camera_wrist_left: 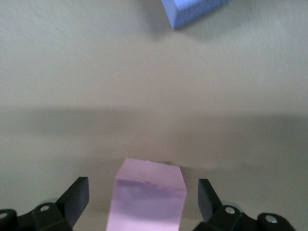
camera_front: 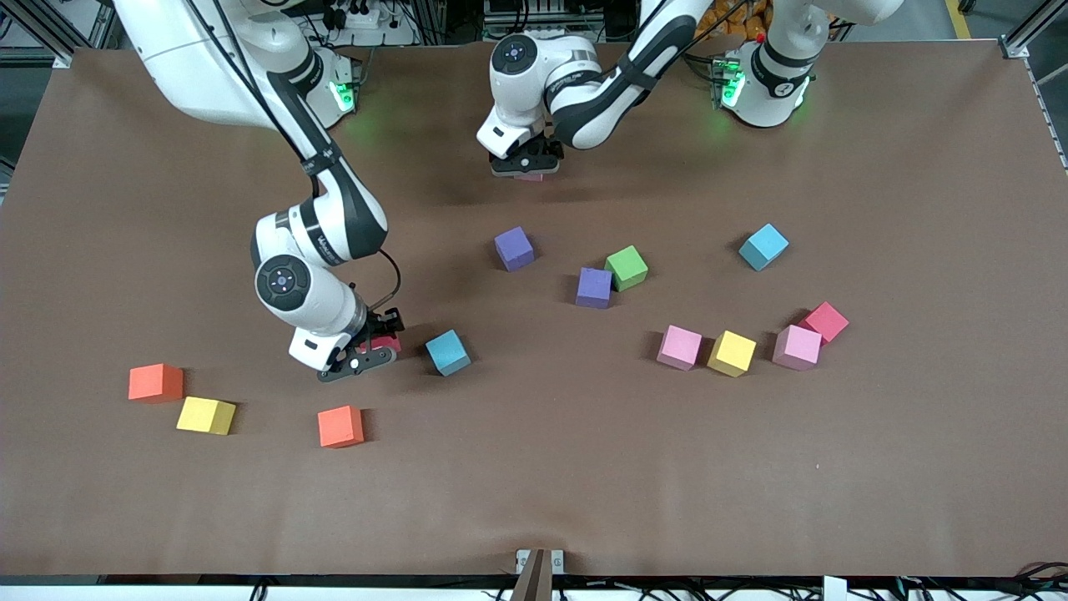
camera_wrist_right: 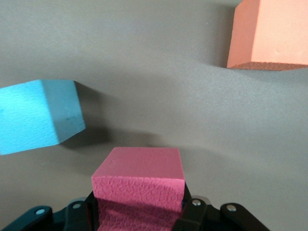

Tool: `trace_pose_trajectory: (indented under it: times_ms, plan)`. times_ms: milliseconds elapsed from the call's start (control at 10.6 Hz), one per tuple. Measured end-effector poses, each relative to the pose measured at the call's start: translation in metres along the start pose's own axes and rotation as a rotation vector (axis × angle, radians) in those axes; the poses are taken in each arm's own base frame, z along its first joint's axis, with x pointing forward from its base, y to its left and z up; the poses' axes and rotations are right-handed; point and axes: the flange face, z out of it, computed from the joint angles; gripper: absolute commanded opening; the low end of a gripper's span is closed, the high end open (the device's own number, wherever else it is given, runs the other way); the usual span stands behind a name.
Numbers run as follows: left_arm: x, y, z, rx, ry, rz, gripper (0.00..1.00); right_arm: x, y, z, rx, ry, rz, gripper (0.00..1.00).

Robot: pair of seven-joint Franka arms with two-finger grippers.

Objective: Form number 2 with 11 blocks

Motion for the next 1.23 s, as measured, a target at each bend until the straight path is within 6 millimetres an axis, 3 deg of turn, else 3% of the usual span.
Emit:
trace_pose_trajectory:
  times_ms: [284,568,757,946,1230]
  plan:
    - [0.038,-0.010,-0.017,-0.007,0.044,-0.016,1.00,-0.011,-0.039,-0.041,-0.008,-0.025,0.001,0.00]
    - [0.123,-0.033,-0.038,-0.020,0.116,-0.015,1.00,-0.029,-0.053,-0.087,-0.021,-0.064,0.013,0.00]
    - [0.167,-0.049,-0.051,-0.031,0.143,-0.026,1.00,-0.037,-0.057,-0.109,-0.025,-0.070,0.025,0.00]
    - [0.196,-0.052,-0.062,-0.071,0.132,-0.064,1.00,-0.043,-0.079,-0.112,-0.027,-0.083,-0.012,0.00]
    - [0.222,-0.035,-0.063,-0.129,0.069,-0.145,1.00,-0.073,-0.138,-0.119,-0.037,-0.126,-0.125,0.00]
